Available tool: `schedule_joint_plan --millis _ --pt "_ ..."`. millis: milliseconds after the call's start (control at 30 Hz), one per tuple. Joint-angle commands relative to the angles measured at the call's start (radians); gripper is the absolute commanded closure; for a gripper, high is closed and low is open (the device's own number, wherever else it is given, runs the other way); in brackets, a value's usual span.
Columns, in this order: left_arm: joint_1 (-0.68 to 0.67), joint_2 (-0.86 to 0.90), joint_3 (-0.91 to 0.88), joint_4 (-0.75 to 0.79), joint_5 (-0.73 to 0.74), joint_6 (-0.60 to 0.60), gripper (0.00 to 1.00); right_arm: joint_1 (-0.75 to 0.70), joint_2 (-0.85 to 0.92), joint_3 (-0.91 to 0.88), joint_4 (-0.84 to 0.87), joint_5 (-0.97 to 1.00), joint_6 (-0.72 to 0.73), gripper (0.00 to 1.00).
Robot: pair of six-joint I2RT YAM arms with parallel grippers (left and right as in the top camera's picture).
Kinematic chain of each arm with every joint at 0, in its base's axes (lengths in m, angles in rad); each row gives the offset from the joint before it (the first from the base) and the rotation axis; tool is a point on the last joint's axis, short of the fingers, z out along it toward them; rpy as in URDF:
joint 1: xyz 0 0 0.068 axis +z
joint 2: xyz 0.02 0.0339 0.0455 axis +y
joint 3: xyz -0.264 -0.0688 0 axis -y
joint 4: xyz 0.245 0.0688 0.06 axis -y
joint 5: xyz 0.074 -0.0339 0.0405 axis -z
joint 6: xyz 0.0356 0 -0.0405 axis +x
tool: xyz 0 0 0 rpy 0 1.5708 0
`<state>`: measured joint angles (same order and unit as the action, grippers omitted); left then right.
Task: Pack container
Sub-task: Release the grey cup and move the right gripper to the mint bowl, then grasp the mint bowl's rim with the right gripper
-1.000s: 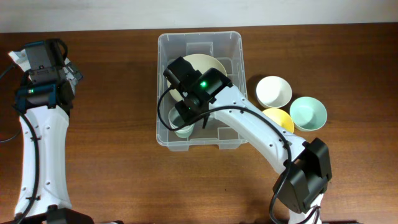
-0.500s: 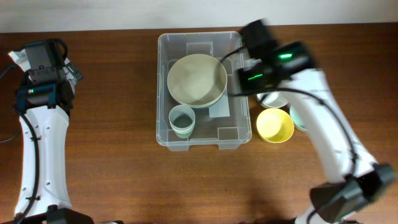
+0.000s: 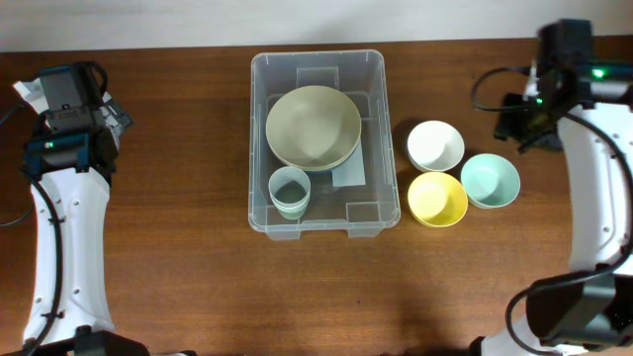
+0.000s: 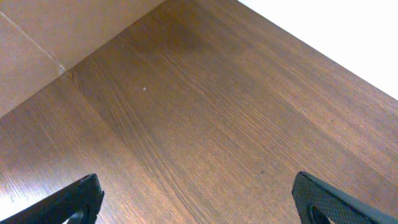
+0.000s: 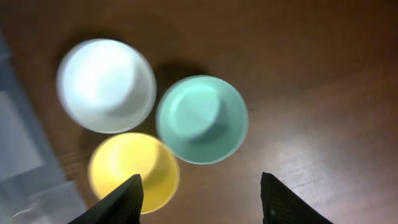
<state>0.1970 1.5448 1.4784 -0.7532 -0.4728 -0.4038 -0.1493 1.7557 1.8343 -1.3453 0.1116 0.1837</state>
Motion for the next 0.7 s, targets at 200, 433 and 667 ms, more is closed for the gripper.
schedule_joint_plan --millis 200,433,667 --pt "0.004 -0.002 0.011 -0.001 -0.014 0.008 0.01 -0.079 0.013 -0.272 0.193 -0.063 0.008 0.41" --pt "0.004 -0.002 0.011 -0.001 -0.014 0.008 0.01 -0.114 0.013 -0.479 0.378 -0.063 0.017 0.41" --pt "0.004 -0.002 0.011 -0.001 -0.014 0.008 0.00 -0.177 0.013 -0.617 0.522 -0.063 0.019 0.40"
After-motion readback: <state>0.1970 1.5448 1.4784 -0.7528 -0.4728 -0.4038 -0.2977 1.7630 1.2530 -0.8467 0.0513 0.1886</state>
